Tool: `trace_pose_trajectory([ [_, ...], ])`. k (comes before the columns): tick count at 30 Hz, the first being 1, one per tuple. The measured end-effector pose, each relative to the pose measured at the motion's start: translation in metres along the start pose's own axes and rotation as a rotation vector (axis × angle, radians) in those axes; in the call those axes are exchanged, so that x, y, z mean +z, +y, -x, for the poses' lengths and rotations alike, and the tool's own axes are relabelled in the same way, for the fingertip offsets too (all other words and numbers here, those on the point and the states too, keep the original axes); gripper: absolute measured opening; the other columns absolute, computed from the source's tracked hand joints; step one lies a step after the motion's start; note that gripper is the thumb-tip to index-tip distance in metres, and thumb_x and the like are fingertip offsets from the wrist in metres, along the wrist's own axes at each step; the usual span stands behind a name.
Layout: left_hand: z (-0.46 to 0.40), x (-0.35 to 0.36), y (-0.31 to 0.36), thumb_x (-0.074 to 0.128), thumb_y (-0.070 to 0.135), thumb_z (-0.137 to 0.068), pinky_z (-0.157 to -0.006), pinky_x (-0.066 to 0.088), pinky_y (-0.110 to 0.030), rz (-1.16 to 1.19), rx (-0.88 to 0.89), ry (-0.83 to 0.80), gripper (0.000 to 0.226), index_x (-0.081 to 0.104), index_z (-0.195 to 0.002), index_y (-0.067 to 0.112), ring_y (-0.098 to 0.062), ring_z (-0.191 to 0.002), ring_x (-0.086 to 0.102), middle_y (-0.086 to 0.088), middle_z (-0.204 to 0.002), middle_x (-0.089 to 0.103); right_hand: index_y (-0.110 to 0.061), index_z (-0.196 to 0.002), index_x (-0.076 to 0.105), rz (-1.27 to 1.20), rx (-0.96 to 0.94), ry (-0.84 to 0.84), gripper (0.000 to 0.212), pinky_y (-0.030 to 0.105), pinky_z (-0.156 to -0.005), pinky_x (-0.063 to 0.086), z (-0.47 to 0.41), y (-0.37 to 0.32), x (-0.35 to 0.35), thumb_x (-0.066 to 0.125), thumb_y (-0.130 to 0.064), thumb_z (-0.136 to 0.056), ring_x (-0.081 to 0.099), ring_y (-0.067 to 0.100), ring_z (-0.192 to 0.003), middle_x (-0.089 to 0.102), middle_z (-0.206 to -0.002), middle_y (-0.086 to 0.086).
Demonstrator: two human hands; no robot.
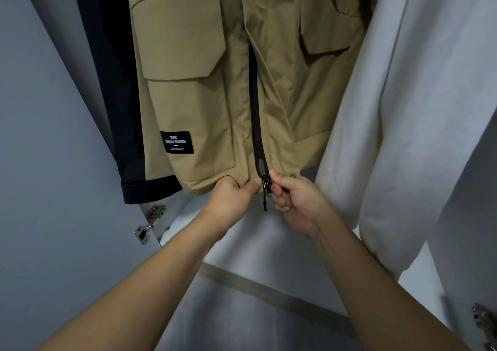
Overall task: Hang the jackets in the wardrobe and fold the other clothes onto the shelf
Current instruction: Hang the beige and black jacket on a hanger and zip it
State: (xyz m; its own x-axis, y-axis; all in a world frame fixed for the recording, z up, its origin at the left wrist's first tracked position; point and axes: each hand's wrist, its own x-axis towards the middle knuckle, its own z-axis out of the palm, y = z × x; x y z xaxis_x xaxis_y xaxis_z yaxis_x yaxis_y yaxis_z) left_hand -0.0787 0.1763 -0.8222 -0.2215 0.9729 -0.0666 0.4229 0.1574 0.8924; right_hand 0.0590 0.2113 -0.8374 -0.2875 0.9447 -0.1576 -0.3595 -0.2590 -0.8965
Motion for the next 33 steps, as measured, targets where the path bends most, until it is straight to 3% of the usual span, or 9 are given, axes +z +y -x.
trace_pose_trajectory([
  [3,0.002,-0.015,0.003,0.062,0.048,-0.09,-0.045,0.031,-0.02,-0.227,0.009,-0.145,0.049,0.07,-0.063,0.008,-0.019,-0.046,0.04,-0.005,-0.052,0.047,-0.016,-0.067,0.05,-0.042,0.033,-0.044,0.03,0.018,-0.036,0.022,-0.001,-0.008,-0.006,0.06,-0.019,-0.094,0.035,0.006,-0.041,0.045,-0.054,-0.002],
  [6,0.006,-0.021,0.014,0.072,0.053,-0.077,-0.04,0.029,-0.013,-0.321,-0.024,-0.231,0.048,0.072,-0.072,0.005,-0.014,-0.043,0.044,-0.002,-0.057,0.057,-0.02,-0.069,0.045,-0.036,0.043,-0.085,0.029,0.017,-0.038,0.021,-0.002,-0.018,-0.014,0.06,-0.022,-0.094,0.032,0.006,-0.042,0.042,-0.054,-0.004],
  [9,0.011,-0.015,0.024,0.071,0.057,-0.072,-0.049,0.036,-0.021,-0.398,0.009,-0.153,0.056,0.069,-0.071,0.001,-0.015,-0.045,0.046,-0.006,-0.057,0.061,-0.019,-0.07,0.049,0.036,-0.005,-0.066,0.027,0.018,-0.041,0.021,-0.002,-0.022,-0.017,0.064,-0.022,-0.092,0.032,0.006,-0.047,0.041,-0.058,-0.004],
  [12,0.019,-0.011,0.036,0.064,0.063,-0.068,-0.045,0.04,-0.019,-0.574,0.066,-0.13,0.052,0.067,-0.061,0.011,-0.014,-0.042,0.054,-0.002,-0.054,0.066,-0.015,-0.078,0.058,0.086,-0.04,-0.025,0.017,0.02,-0.044,0.026,-0.002,-0.022,-0.014,0.067,-0.021,-0.09,0.039,0.007,-0.05,0.052,-0.064,-0.002],
  [14,0.02,-0.011,0.042,0.063,0.066,-0.067,-0.047,0.038,-0.023,-0.748,0.195,-0.015,0.051,0.062,-0.062,0.015,-0.015,-0.052,0.058,0.001,-0.053,0.062,-0.011,-0.087,0.063,0.085,-0.047,-0.034,0.011,0.022,-0.048,0.033,-0.001,-0.022,-0.013,0.067,-0.021,-0.09,0.048,0.008,-0.054,0.062,-0.07,0.0],
  [17,0.015,-0.012,0.047,0.061,0.053,-0.082,-0.055,0.036,-0.028,-0.945,0.383,0.11,0.029,0.064,-0.08,0.023,-0.024,-0.076,0.062,0.003,-0.074,0.064,-0.011,-0.087,0.065,0.077,-0.058,-0.05,0.01,0.02,-0.051,0.041,0.001,-0.023,-0.014,0.066,-0.02,-0.092,0.058,0.007,-0.059,0.067,-0.072,-0.001],
  [20,0.007,-0.013,0.043,0.049,0.037,-0.091,-0.055,0.034,-0.03,-0.957,0.482,0.049,0.02,0.059,-0.083,0.022,-0.026,-0.079,0.059,0.002,-0.078,0.061,-0.011,-0.089,0.065,0.093,-0.09,-0.06,0.009,0.019,-0.052,0.044,0.002,-0.022,-0.017,0.066,-0.019,-0.092,0.061,0.007,-0.061,0.068,-0.075,-0.001],
  [25,-0.004,-0.019,0.037,0.047,0.037,-0.088,-0.054,0.031,-0.029,-0.872,0.579,-0.015,0.016,0.05,-0.078,0.025,-0.018,-0.073,0.051,0.011,-0.075,0.05,-0.012,-0.089,0.069,0.108,-0.165,-0.082,0.005,0.019,-0.055,0.046,0.002,-0.018,-0.021,0.066,-0.016,-0.091,0.06,0.007,-0.065,0.07,-0.077,-0.003],
  [33,-0.008,-0.015,0.034,0.04,0.031,-0.096,-0.066,0.042,-0.033,-0.953,0.775,-0.059,0.014,0.051,-0.1,0.023,-0.022,-0.087,0.059,0.005,-0.101,0.057,-0.012,-0.085,0.071,0.21,-0.23,-0.038,0.005,0.02,-0.059,0.046,0.0,-0.013,-0.029,0.068,-0.011,-0.089,0.057,0.008,-0.066,0.068,-0.071,-0.003],
])
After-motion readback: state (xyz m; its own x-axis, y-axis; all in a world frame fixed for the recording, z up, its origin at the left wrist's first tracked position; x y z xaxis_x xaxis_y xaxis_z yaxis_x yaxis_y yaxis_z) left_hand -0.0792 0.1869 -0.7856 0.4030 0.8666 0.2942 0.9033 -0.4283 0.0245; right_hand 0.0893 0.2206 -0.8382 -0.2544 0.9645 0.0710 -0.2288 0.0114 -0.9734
